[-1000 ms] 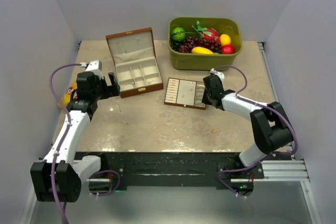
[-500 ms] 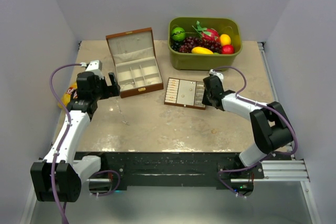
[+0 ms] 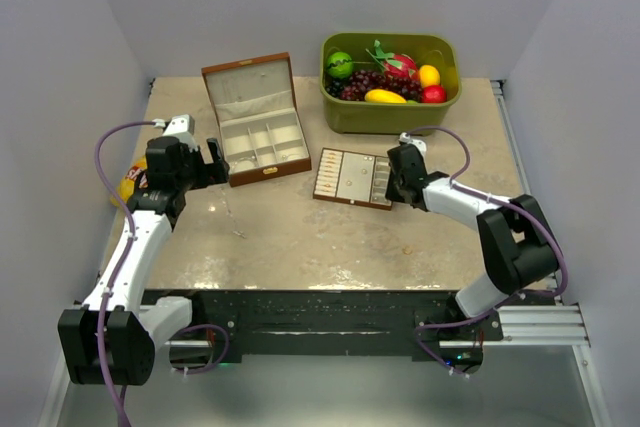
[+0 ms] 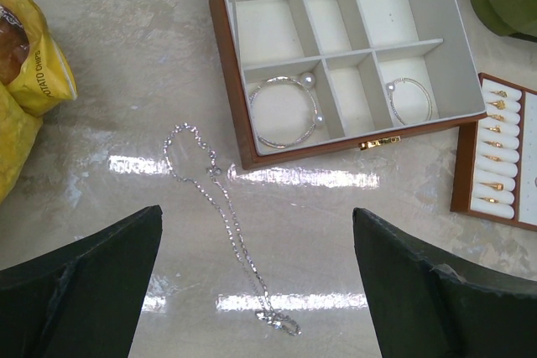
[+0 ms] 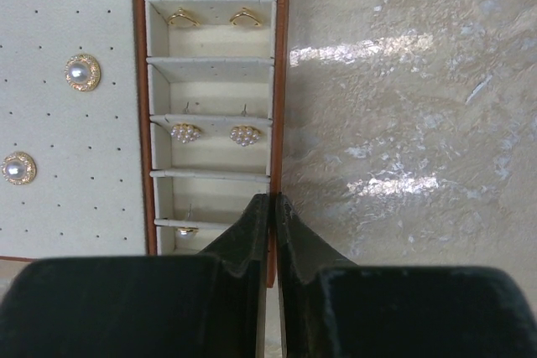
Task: Organize the mixed jewelry
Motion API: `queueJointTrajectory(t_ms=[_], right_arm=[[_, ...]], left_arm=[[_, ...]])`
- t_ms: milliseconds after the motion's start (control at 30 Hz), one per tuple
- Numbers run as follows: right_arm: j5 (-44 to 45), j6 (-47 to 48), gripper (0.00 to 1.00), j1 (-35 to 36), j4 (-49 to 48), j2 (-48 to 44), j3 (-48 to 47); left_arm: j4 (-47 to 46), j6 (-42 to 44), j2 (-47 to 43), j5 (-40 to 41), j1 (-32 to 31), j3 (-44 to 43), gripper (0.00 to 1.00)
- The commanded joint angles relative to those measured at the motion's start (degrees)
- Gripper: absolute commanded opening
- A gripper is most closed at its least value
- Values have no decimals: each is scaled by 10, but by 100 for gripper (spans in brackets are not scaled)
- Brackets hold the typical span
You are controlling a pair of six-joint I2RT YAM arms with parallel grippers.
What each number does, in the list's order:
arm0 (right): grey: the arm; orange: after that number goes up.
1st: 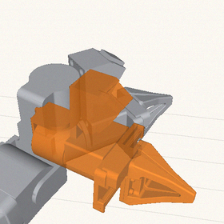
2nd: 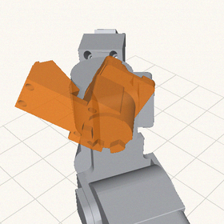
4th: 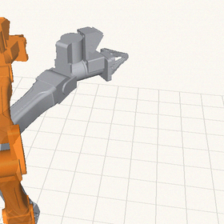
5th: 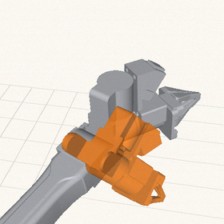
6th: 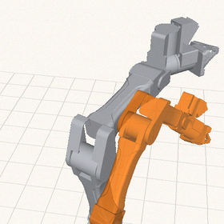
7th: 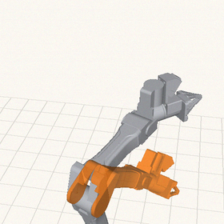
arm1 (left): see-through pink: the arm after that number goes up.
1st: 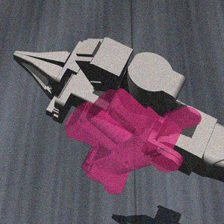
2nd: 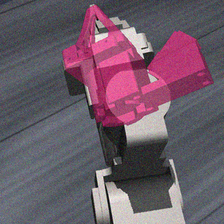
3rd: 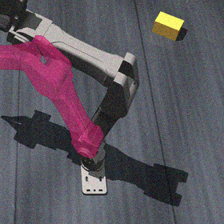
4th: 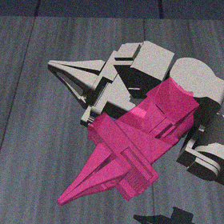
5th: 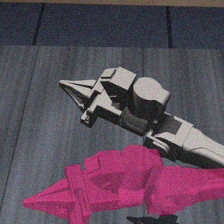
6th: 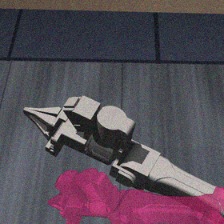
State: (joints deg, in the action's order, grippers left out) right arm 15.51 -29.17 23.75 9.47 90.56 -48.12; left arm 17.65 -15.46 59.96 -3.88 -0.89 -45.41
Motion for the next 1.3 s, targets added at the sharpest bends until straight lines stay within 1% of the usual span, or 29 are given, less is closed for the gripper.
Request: queueJointTrajectory(t_ms=[0, 167, 333, 400, 533, 567, 667, 700, 767, 800, 867, 900, 933, 967, 1000, 1033, 1133, 1200, 1267], right_arm=[[13, -3, 6, -10, 56, -17, 9], [10, -1, 7, -18, 64, -7, 0], [10, 17, 10, -21, 73, 17, -33], [23, 24, 11, -22, 82, 33, -53], [18, 42, 20, -22, 91, 33, -66], [14, 40, 27, -22, 92, 26, -61], [4, 13, 40, -21, 99, -20, -33], [1, -8, 48, -22, 100, -53, -23], [-13, -30, 61, -22, 97, -90, 11], [-12, -55, 69, -22, 93, -138, 25], [-40, -90, 72, -22, 78, -182, 77], [-51, -136, 75, -22, 77, -201, 93], [-77, -157, 77, -20, 75, -234, 107], [-90, -177, 79, -18, 70, -250, 142], [-92, -219, 79, -14, 75, -266, 158], [-87, -235, 79, -6, 83, -308, 186], [-56, -287, 78, -2, 132, -391, 219], [-44, -312, 77, -2, 152, -420, 240], [-44, -318, 77, -2, 169, -431, 246]], left_arm=[[-17, 0, -12, -10, -1, -4, 100], [-17, 1, -13, -13, 0, -4, 100], [-19, 2, -15, -17, -1, -3, 100], [-18, 2, -16, -17, 0, -4, 100], [-18, 3, -18, -18, -1, -2, 100], [-19, 3, -18, -19, 0, -2, 100], [-20, 3, -17, -22, -1, -2, 100], [-21, 3, -16, -23, 0, -3, 100], [-23, 2, -13, -28, 0, -4, 100], [-24, 2, -13, -30, -1, -4, 100], [-24, 1, -7, -36, -1, -6, 100], [-25, 0, -6, -41, 0, -5, 100], [-24, 0, -6, -42, -1, -6, 100], [-25, 0, -6, -44, -1, -6, 100], [-25, 0, -7, -45, -1, -6, 100], [-24, 0, -7, -44, -1, -5, 100], [-24, -1, -10, -41, -1, -4, 100], [-26, -2, -7, -45, -1, -4, 100], [-27, -2, -6, -48, 0, -6, 100]])
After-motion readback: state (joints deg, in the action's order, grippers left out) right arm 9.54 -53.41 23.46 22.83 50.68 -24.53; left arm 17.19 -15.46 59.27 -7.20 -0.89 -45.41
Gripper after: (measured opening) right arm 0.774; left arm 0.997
